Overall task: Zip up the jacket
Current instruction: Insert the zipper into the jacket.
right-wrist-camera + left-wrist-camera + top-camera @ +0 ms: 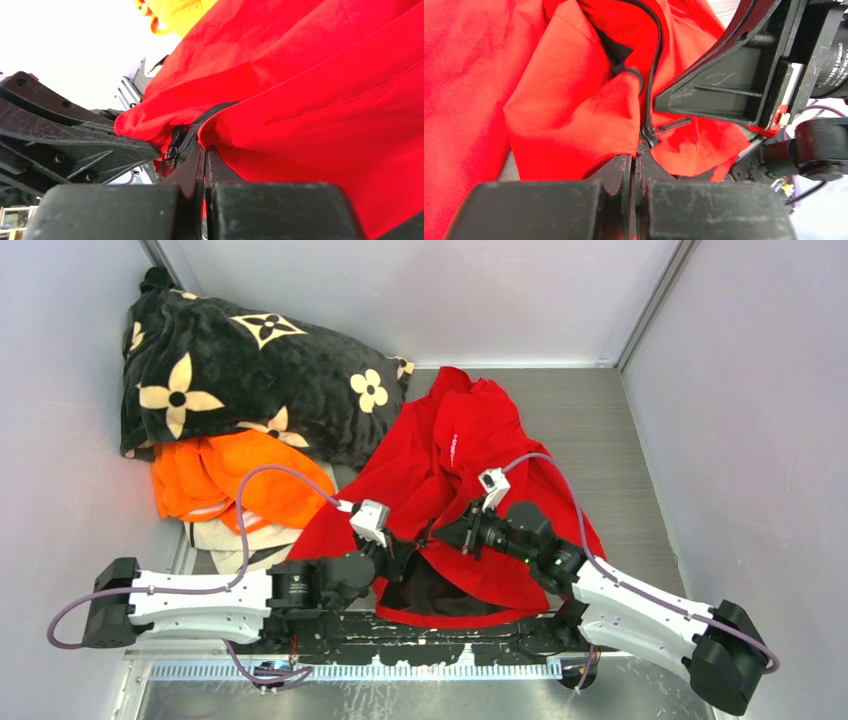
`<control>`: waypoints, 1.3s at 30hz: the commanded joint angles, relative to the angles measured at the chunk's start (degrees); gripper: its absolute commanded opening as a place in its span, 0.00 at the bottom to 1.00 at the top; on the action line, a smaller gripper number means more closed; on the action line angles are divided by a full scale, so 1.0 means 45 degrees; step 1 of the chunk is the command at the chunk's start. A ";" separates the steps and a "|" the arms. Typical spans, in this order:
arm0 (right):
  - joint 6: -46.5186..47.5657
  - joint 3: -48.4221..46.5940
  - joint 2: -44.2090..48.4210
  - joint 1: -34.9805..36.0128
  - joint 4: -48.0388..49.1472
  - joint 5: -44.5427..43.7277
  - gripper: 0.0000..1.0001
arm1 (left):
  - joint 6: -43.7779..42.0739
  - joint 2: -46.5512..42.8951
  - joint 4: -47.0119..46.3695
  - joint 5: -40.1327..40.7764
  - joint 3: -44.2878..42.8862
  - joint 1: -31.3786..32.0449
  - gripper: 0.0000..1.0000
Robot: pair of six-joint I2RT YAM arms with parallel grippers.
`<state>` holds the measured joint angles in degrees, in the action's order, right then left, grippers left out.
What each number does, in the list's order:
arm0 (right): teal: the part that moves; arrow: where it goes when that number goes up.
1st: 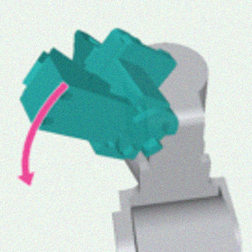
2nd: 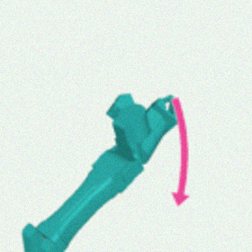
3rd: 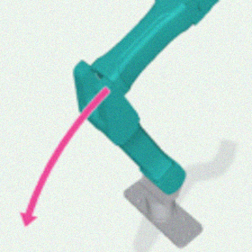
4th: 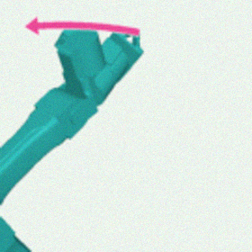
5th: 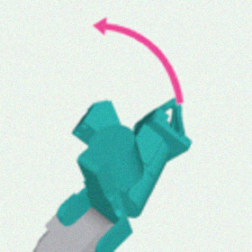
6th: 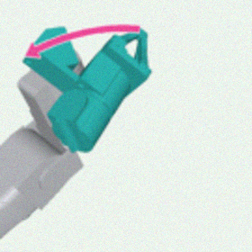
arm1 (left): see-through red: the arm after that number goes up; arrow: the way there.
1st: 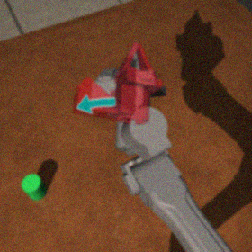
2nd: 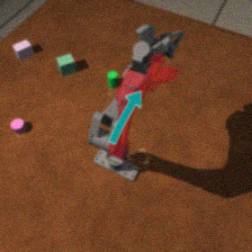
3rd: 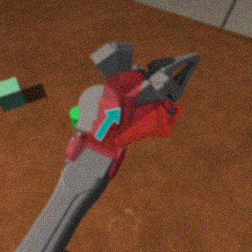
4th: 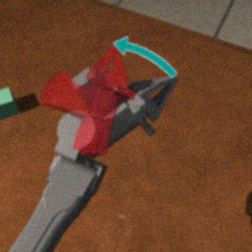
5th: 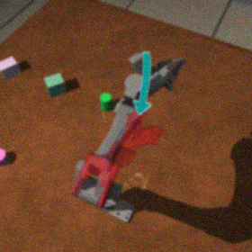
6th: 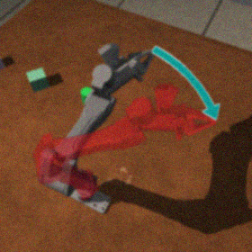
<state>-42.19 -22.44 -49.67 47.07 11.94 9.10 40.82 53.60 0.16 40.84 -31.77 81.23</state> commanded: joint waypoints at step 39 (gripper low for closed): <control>0.2379 0.0999 0.2669 -0.0270 0.0661 -0.1287 0.01 | 0.0011 -0.0332 -0.2148 -0.5413 0.1659 -0.1666 0.00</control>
<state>-35.94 -17.61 -39.20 47.13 11.46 9.08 43.22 51.66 -10.24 21.85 -24.95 73.91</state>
